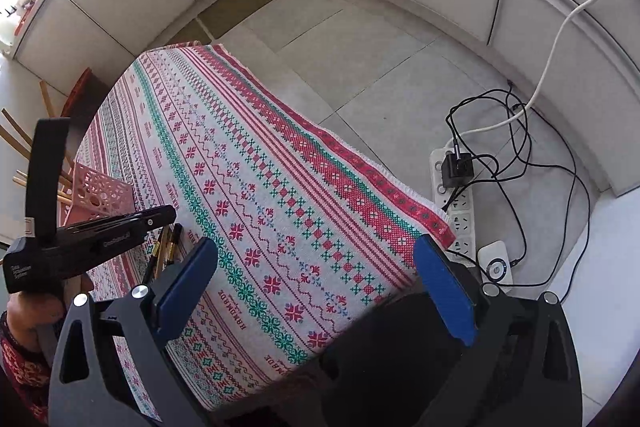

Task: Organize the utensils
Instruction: 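Lower the left tool to the dark chopsticks and close on one, then close the right tool on a dark chopstick while the left tool holds its chopstick, then carry both chopsticks over the pink holder and open both tools to drop them, then close the left tool on the last black gold-banded chopstick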

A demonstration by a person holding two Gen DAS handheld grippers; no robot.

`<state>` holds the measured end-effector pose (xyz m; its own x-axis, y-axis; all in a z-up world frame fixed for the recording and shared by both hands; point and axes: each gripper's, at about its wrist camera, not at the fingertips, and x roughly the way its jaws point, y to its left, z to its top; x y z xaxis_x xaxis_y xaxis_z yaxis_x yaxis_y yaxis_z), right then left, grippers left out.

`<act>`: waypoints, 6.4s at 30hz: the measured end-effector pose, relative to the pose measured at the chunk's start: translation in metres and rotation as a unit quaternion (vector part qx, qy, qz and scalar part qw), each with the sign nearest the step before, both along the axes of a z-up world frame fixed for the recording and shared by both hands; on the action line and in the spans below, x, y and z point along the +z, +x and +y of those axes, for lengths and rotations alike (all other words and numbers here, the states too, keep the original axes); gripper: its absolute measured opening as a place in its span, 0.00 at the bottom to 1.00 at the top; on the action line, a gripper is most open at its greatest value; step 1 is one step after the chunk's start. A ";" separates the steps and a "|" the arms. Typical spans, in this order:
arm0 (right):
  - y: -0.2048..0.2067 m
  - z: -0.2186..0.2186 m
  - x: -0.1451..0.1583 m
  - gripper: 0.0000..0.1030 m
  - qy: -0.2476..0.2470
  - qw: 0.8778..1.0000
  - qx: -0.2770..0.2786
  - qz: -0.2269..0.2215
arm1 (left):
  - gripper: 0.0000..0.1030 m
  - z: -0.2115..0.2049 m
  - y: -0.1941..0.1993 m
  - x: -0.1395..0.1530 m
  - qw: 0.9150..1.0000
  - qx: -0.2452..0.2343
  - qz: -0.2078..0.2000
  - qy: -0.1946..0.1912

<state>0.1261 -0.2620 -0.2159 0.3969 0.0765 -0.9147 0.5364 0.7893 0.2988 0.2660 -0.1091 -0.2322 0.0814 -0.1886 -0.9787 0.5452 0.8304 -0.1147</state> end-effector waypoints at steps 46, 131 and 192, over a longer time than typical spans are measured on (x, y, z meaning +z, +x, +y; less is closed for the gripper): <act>0.111 0.115 -0.059 0.80 -0.004 0.986 0.081 0.146 | 0.03 0.102 -0.086 0.129 0.978 0.030 -0.194 -0.065; 0.140 0.153 0.215 0.07 -0.038 0.945 0.219 -0.241 | 0.58 0.210 -0.031 0.268 0.877 0.282 -0.317 -0.226; -0.042 -0.021 0.047 0.93 -0.176 0.983 -0.037 -0.026 | 0.90 0.010 -0.047 0.002 0.994 -0.033 -0.060 0.084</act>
